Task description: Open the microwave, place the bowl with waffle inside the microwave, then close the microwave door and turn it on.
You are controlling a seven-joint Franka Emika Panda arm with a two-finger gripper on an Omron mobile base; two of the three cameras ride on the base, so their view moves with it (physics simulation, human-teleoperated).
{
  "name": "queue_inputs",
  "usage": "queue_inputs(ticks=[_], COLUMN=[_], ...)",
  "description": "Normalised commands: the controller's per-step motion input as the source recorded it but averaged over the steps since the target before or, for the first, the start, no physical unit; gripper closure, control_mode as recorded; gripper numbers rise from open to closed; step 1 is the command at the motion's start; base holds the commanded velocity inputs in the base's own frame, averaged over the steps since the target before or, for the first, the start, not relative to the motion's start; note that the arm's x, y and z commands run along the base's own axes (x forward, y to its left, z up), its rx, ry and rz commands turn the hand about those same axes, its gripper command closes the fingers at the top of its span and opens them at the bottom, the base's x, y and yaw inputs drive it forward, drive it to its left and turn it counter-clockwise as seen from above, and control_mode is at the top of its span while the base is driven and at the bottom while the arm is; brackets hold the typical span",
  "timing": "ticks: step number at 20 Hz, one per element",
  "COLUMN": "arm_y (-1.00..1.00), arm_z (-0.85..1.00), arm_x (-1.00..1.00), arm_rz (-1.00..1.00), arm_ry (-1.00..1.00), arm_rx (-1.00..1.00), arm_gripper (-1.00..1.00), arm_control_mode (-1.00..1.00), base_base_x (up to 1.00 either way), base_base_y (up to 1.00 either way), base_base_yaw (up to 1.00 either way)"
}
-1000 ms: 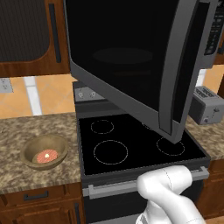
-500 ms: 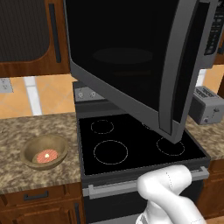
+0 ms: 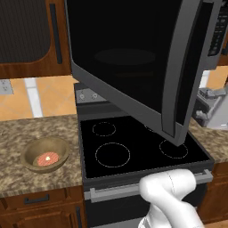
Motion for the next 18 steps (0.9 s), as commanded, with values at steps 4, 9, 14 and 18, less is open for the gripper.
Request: queue_inputs(ticks=[4,9,14,18], arm_y=[0.89,1.00,1.00,1.00], arm_z=[-0.18,0.00,0.00,0.00], arm_x=[0.99,0.35,-0.21,-0.13], arm_rz=[0.03,0.23,0.28,0.21], arm_ry=[0.26,0.12,0.00,0.00], arm_rx=[0.00,-0.02,-0.12,-0.08], arm_gripper=[-1.00,-1.00,-1.00,-1.00], arm_control_mode=[-1.00,-1.00,-1.00,-1.00], base_base_x=[0.00,0.00,0.00,0.00], base_base_y=[0.00,0.00,0.00,0.00], base_base_yaw=[0.00,0.00,0.00,0.00])
